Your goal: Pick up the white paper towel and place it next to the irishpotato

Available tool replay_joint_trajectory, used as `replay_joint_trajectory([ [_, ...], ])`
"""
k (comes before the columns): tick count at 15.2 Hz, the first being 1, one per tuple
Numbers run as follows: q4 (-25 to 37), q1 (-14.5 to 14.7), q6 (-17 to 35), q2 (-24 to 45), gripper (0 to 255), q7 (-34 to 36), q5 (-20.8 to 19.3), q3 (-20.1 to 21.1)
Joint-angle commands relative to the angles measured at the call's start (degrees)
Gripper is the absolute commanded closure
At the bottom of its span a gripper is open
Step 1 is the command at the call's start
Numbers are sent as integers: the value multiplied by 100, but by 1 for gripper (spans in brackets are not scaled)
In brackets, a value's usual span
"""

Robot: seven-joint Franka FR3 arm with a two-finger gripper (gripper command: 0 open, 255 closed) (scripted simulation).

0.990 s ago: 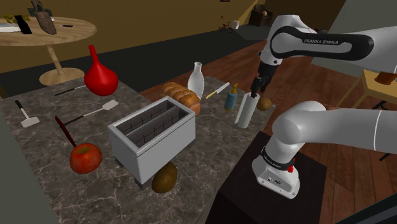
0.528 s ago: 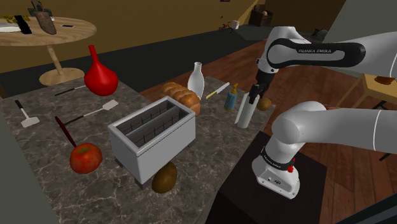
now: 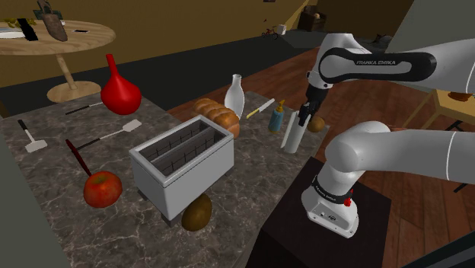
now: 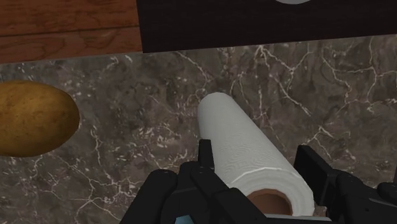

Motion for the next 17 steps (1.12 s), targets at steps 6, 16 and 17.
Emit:
replay_joint_trajectory([
  [6, -5, 0, -4, -3, 255, 0, 3, 0],
  [16, 489, 83, -580, -93, 255, 11, 163, 153],
  [17, 563, 94, -657, -97, 255, 13, 184, 173],
])
